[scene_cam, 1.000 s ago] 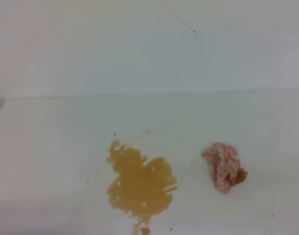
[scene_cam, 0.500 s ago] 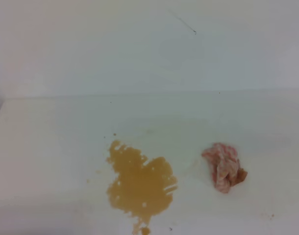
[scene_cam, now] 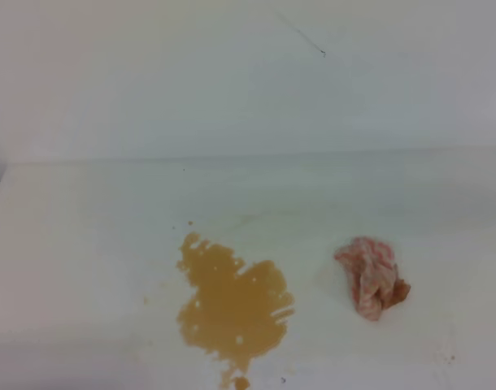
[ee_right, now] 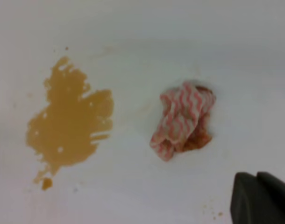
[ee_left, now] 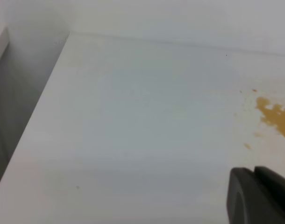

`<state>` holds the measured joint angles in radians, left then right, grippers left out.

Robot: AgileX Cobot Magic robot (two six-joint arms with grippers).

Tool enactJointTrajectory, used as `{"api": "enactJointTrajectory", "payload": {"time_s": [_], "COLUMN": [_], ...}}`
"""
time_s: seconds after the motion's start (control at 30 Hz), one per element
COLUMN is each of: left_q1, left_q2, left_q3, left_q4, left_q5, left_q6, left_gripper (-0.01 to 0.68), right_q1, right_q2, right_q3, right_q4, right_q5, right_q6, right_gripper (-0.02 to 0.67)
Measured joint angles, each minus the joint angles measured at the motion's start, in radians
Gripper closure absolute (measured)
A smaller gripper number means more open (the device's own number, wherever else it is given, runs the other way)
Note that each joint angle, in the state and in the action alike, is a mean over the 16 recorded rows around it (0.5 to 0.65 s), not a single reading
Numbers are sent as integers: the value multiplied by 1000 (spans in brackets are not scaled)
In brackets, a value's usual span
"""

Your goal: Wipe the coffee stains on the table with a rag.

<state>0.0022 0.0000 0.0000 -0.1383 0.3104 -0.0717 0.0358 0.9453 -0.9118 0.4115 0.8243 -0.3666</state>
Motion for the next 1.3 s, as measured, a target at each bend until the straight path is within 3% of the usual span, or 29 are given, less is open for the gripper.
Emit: {"api": "enactJointTrajectory", "payload": {"time_s": [0.3, 0.73, 0.97, 1.3], "left_q1": [0, 0, 0, 0], "left_q2": [-2, 0, 0, 0], "left_q3": [2, 0, 0, 0], "left_q4": [0, 0, 0, 0], "left_q5": [-1, 0, 0, 0], "left_q6": [0, 0, 0, 0], "left_gripper": [675, 675, 675, 675], "right_q1": [88, 316, 379, 394], "right_q2": [250, 579, 738, 919], "right_q3": [-87, -356, -429, -445], "right_q4": [-48, -308, -360, -367], "right_q5": [55, 104, 96, 8], "right_q6": [-21, 222, 285, 318], "right_gripper": [646, 617, 458, 237]}}
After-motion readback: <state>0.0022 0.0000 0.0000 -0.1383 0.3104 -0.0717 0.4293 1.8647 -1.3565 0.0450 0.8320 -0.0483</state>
